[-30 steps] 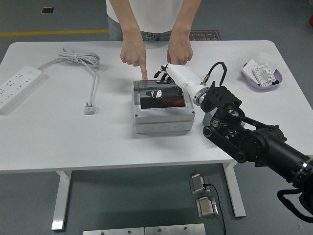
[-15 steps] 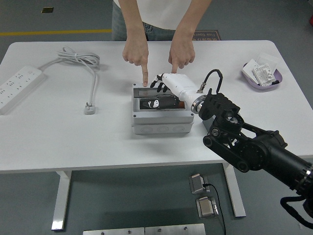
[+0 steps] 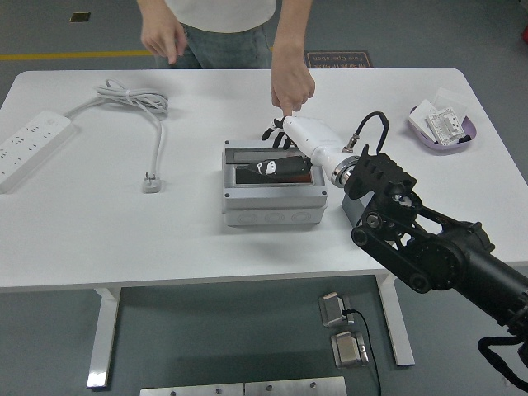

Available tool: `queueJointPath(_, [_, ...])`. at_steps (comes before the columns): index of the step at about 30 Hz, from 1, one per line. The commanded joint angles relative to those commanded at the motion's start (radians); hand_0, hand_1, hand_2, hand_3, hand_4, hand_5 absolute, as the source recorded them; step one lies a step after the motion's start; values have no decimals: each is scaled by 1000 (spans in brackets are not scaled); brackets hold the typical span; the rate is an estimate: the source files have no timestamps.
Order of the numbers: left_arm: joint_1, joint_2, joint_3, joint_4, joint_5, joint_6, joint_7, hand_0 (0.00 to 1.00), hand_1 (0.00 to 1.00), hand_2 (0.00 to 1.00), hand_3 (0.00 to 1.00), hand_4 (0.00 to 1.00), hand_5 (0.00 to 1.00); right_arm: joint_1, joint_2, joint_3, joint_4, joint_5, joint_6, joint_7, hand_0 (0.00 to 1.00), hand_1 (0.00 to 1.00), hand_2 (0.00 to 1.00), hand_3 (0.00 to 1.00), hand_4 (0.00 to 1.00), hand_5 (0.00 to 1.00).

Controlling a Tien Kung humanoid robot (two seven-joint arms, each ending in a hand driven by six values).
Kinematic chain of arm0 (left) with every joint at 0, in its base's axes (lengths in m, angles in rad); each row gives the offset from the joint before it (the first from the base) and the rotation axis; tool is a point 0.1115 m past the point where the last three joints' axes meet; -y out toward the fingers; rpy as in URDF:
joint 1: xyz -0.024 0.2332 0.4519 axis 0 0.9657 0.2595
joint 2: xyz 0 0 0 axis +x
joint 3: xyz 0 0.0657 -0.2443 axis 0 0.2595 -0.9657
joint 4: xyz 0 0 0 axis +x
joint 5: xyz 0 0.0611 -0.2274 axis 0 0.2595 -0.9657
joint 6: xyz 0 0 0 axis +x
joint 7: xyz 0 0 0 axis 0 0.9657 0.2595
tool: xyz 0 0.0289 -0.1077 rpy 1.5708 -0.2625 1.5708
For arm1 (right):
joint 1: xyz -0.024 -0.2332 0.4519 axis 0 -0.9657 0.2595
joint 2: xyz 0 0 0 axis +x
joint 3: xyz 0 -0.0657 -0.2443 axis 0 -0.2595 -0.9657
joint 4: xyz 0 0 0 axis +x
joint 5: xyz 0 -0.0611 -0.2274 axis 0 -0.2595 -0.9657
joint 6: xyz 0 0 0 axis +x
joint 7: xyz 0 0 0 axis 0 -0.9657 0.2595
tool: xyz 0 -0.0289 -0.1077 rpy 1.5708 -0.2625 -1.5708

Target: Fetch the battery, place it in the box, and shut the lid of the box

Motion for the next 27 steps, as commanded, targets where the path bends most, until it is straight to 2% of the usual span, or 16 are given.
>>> queueJointPath(7, [-2,-1,2,0,-2,1,-2,604,637,634,638,763,91,-26,-1,-20,-5,16,-1,1,444,460,550,673,951,611])
queueJointPath(14, [-1,-2,5,0,-6,2,-2,603,636,633,638,762,90,-30,-11,12,13,9,-5,2,438,460,553,673,952,616])
queueJointPath(22, [7,-11,16,0,-22,2,-3,603,637,634,638,763,91,-55,-31,112,72,-38,19,-15,434,458,546,673,956,630])
queueJointPath(27, [16,-15,31,0,-44,3,-3,603,636,633,638,762,91,-109,-43,215,148,-143,36,-37,427,455,539,669,963,639])
